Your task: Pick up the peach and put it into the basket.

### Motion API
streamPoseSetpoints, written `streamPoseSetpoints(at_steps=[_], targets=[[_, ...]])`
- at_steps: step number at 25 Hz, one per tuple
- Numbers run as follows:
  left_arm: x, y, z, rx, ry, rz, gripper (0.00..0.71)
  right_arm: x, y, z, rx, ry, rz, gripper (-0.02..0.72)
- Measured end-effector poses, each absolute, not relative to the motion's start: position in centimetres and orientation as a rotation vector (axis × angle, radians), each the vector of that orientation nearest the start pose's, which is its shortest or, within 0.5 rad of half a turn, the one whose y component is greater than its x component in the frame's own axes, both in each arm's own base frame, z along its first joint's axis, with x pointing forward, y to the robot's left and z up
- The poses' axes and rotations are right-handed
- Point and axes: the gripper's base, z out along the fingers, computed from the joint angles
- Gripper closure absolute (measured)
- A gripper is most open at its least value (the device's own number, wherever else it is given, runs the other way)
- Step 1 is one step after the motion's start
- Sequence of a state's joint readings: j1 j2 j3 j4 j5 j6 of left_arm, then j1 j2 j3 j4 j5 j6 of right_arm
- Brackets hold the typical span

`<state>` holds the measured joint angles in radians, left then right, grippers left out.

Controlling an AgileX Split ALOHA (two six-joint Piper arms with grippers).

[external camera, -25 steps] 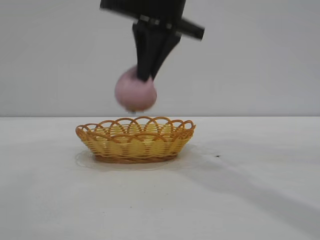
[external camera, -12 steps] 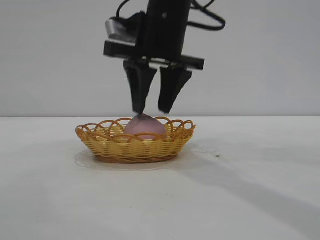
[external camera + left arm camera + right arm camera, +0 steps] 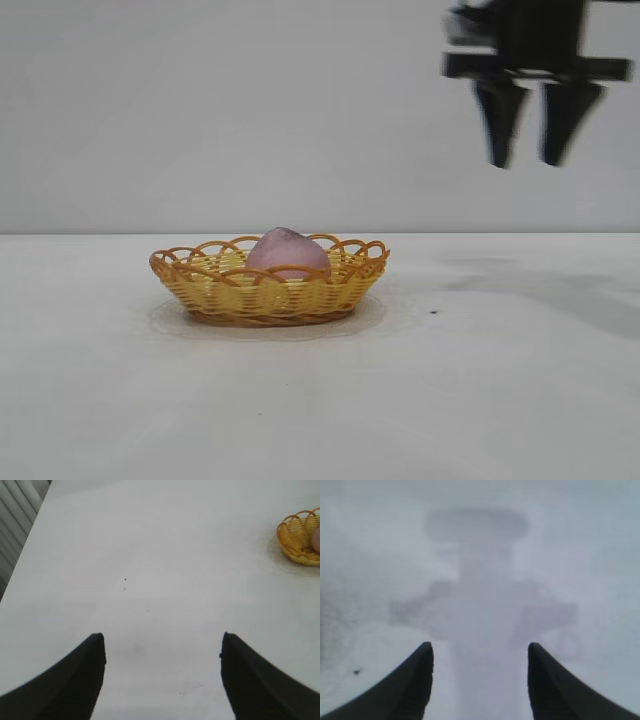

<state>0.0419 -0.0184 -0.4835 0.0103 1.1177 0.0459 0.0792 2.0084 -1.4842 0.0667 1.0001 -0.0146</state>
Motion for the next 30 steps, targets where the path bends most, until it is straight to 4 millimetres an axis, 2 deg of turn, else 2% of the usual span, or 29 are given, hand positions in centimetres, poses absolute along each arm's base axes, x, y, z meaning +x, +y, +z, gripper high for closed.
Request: streamPoseSetpoints(at_steps=[3,7,13,20,24,30], targets=[[-0.8,0.0,26.8,0.003,2.100,0.065,0.230,37.1,3.4,20.0,-0.071,2.963,0.102,0.342],[-0.8,0.0,26.8,0.003,2.100,0.065,0.230,31.2,2.8,22.6,-0.055,2.924,0.087,0.342],[-0.8,0.0,26.8,0.003,2.100,0.065,0.230,20.4,2.0,25.3,-0.046,2.843,0.088,0.342],[-0.8,0.0,26.8,0.003,2.100,0.065,0.230,8.9,0.9,26.7,-0.037,2.635,0.079,0.342],[-0.8,0.0,26.8,0.003,2.100,0.065,0.230,4.3,0.4,26.7,-0.032,2.458,0.068,0.342],[-0.8,0.0,26.8,0.003,2.100,0.065,0.230,0.3,0.4,26.9,-0.066,2.201,0.110,0.342]])
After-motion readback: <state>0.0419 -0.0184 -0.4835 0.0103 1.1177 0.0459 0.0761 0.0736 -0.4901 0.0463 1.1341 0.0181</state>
